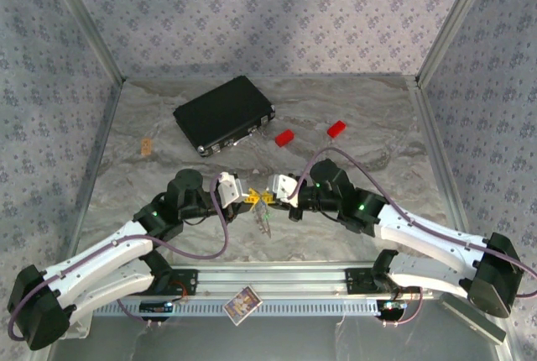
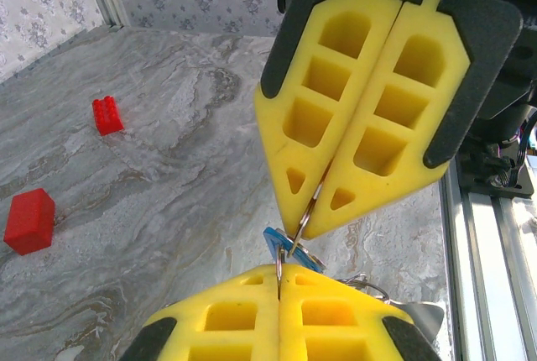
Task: Put the keys on the keyring
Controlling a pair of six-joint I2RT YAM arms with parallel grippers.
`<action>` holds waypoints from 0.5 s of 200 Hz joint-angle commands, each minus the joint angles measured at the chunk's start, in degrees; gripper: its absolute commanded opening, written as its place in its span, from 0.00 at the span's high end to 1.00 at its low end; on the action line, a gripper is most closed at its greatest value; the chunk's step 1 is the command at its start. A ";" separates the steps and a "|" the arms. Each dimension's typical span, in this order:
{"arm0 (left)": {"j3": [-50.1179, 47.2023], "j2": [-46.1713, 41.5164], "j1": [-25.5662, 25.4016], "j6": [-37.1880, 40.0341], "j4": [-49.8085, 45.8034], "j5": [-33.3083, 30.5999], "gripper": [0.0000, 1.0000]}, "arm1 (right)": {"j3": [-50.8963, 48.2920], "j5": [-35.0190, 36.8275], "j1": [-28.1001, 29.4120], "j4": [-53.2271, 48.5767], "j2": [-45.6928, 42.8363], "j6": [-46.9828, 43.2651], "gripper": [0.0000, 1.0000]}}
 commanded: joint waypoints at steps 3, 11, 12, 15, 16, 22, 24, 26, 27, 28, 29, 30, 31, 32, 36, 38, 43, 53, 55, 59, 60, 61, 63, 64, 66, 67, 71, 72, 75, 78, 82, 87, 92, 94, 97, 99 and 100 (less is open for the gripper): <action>0.54 -0.64 -0.31 0.69 2.84 1.91 1.00 | 0.58 0.35 0.37 0.27 -0.57 -1.01 1.00; 0.46 -0.67 -0.35 0.68 2.91 1.92 1.00 | 0.33 0.13 0.25 0.56 -0.93 -1.02 1.00; 0.50 -0.68 -0.31 0.67 2.90 1.91 1.00 | 0.29 0.10 0.28 0.58 -0.97 -1.03 1.00; 0.53 -0.68 -0.30 0.70 2.94 1.92 1.00 | 0.26 0.08 0.29 0.71 -1.07 -0.96 1.00; 0.53 -0.68 -0.29 0.73 2.91 1.96 1.00 | 0.21 0.04 0.30 0.70 -1.08 -0.95 1.00; 0.54 -0.65 -0.29 0.68 2.92 1.91 1.00 | 0.08 -0.02 0.27 0.87 -1.24 -0.91 1.00; 0.54 -0.68 -0.32 0.67 2.94 1.91 1.00 | 0.12 0.06 0.22 0.81 -1.26 -0.87 1.00; 0.54 -0.68 -0.36 0.67 2.97 1.91 1.00 | 0.13 0.12 0.21 0.86 -1.30 -0.93 1.00; 0.49 -0.68 -0.36 0.67 2.97 1.91 1.00 | 0.10 0.14 0.25 0.82 -1.28 -0.94 1.00; 0.51 -0.68 -0.32 0.67 2.98 1.91 1.00 | 0.17 0.16 0.28 0.76 -1.27 -0.94 1.00; 0.53 -0.69 -0.34 0.71 2.98 1.91 1.00 | 0.21 0.21 0.24 0.73 -1.26 -0.95 1.00; 0.53 -0.69 -0.35 0.64 2.93 1.91 1.00 | 0.23 0.23 0.27 0.71 -1.26 -0.95 1.00; 0.53 -0.64 -0.36 0.61 2.96 1.91 1.00 | 0.19 0.33 0.28 0.71 -1.17 -0.99 1.00; 0.53 -0.66 -0.36 0.64 2.97 1.91 1.00 | 0.18 0.38 0.29 0.70 -1.17 -0.97 1.00; 0.53 -0.66 -0.35 0.63 2.98 1.91 1.00 | 0.24 0.50 0.25 0.53 -1.11 -0.96 1.00; 0.53 -0.61 -0.36 0.70 2.98 1.91 1.00 | 0.33 0.52 0.24 0.35 -1.09 -0.95 1.00; 0.50 -0.64 -0.29 0.68 2.98 1.91 1.00 | 0.42 0.57 0.24 0.20 -0.96 -1.03 1.00; 0.54 -0.68 -0.34 0.64 2.98 1.92 1.00 | 0.42 0.74 0.46 0.24 -0.67 -1.03 1.00; 0.47 -0.66 -0.32 0.64 2.98 1.91 1.00 | 0.42 0.84 0.47 0.23 -0.65 -0.99 1.00; 0.53 -0.68 -0.36 0.58 2.91 1.93 1.00 | 0.50 0.95 0.49 0.18 -0.44 -0.96 1.00; 0.53 -0.68 -0.32 0.58 2.95 1.92 1.00 | 0.51 1.04 0.52 0.18 -0.41 -1.00 1.00; 0.54 -0.73 -0.34 0.58 2.96 1.91 1.00 | 0.55 1.05 0.50 0.22 -0.35 -0.97 1.00; 0.54 -0.74 -0.34 0.64 2.97 1.93 1.00 | 0.52 1.14 0.52 0.18 -0.31 -0.96 1.00; 0.54 -0.71 -0.35 0.65 2.98 1.92 1.00 | 0.56 1.18 0.59 0.13 -0.21 -1.00 1.00; 0.54 -0.74 -0.30 0.64 2.98 1.93 1.00 | 0.61 1.30 0.57 0.12 -0.21 -1.00 1.00; 0.54 -0.75 -0.33 0.61 2.98 1.96 1.00 | 0.69 1.31 0.56 0.14 -0.16 -0.98 1.00; 0.54 -0.72 -0.35 0.62 2.98 1.93 1.00 | 0.81 1.59 0.70 0.04 0.00 -0.99 1.00; 0.54 -0.75 -0.32 0.60 2.98 1.97 1.00 | 0.79 1.67 0.72 0.02 0.03 -1.02 1.00; 0.54 -0.77 -0.35 0.58 2.98 1.97 1.00 | 0.84 1.81 0.73 0.06 0.13 -0.97 1.00; 0.54 -0.71 -0.36 0.65 2.98 1.99 1.00 | 0.98 2.08 0.81 0.04 0.28 -0.96 1.00; 0.54 -0.75 -0.37 0.58 2.98 2.00 1.00 | 1.11 2.33 0.92 0.03 0.40 -0.96 1.00; 0.54 -0.72 -0.31 0.62 2.98 1.97 1.00 | 1.18 2.77 0.91 0.07 0.56 -0.91 1.00; 0.53 -0.61 -0.28 0.66 2.98 2.00 1.00 | 1.30 3.11 1.00 0.02 0.66 -0.94 1.00; 0.53 -0.64 -0.34 0.66 2.98 2.00 1.00 | 1.37 3.28 1.04 0.04 0.72 -0.84 1.00; 0.60 -0.68 -0.36 0.59 2.98 2.00 1.00 | 1.46 3.48 1.08 0.10 0.83 -0.74 1.00; 0.57 -0.68 -0.34 0.60 2.98 2.04 1.00 | 1.47 3.66 1.02 0.11 0.91 -0.65 1.00; 0.56 -0.64 -0.31 0.59 2.98 2.02 1.00 | 1.47 3.76 1.10 0.14 0.92 -0.63 1.00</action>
